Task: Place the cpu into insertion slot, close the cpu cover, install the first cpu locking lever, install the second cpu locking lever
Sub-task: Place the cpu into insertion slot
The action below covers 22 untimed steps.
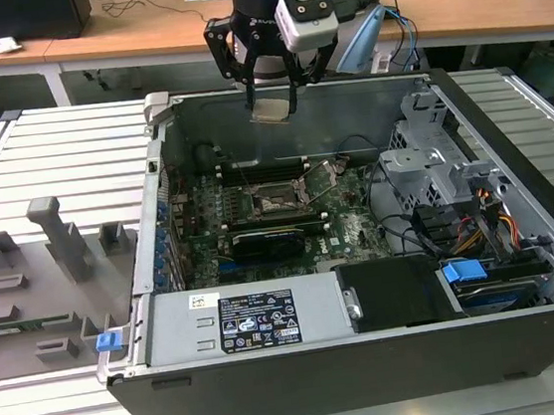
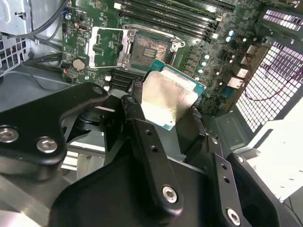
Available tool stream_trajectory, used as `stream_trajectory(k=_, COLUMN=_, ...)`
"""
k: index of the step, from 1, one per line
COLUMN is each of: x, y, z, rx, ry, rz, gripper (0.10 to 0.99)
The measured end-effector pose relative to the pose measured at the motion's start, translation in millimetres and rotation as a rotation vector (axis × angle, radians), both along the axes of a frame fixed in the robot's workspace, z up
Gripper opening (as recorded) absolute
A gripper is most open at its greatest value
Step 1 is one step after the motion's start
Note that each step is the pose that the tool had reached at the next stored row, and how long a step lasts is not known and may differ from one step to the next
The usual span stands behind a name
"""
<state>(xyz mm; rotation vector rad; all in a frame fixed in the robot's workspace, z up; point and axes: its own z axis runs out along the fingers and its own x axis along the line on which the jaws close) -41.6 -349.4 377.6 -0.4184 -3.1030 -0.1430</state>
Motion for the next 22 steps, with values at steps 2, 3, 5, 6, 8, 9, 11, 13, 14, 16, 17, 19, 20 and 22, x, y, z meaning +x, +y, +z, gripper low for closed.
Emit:
stream_trajectory(k=2, x=-0.1, y=0.0, z=0.0, rx=0.000, ry=0.0000, rz=-0.005, gripper=0.525)
stream_trajectory(k=3, x=-0.1, y=0.0, z=0.0, rx=0.000, ry=0.0000, rz=-0.008, gripper=0.525)
stream_trajectory(k=5, x=-0.1, y=0.0, z=0.0, rx=0.000, ry=0.0000, rz=-0.012, gripper=0.525)
stream_trajectory(k=6, x=-0.2, y=0.0, z=0.0, rx=0.000, ry=0.0000, rz=-0.016, gripper=0.525)
stream_trajectory(k=8, x=-0.2, y=0.0, z=0.0, rx=0.000, ry=0.0000, rz=-0.020, gripper=0.525)
stream_trajectory(k=9, x=-0.2, y=0.0, z=0.0, rx=0.000, ry=0.0001, rz=-0.023, gripper=0.525)
stream_trajectory(k=11, x=-0.3, y=0.0, z=0.0, rx=0.000, ry=0.0000, rz=-0.031, gripper=0.525)
stream_trajectory(k=13, x=-0.5, y=0.0, z=0.0, rx=0.000, ry=0.0000, rz=-0.051, gripper=0.525)
stream_trajectory(k=14, x=-0.5, y=0.0, z=-0.1, rx=0.000, ry=0.0000, rz=-0.062, gripper=0.525)
stream_trajectory(k=16, x=-0.6, y=0.0, z=-0.1, rx=0.000, ry=0.0000, rz=-0.079, gripper=0.525)
stream_trajectory(k=17, x=-0.6, y=0.0, z=-0.1, rx=0.000, ry=0.0001, rz=-0.088, gripper=0.525)
stream_trajectory(k=19, x=-0.8, y=0.0, z=-0.2, rx=0.000, ry=0.0000, rz=-0.118, gripper=0.525)
stream_trajectory(k=20, x=-0.9, y=0.0, z=-0.3, rx=0.000, ry=0.0001, rz=-0.127, gripper=0.525)
stream_trajectory(k=22, x=-1.0, y=0.0, z=-0.4, rx=0.000, ry=0.0000, rz=-0.150, gripper=0.525)
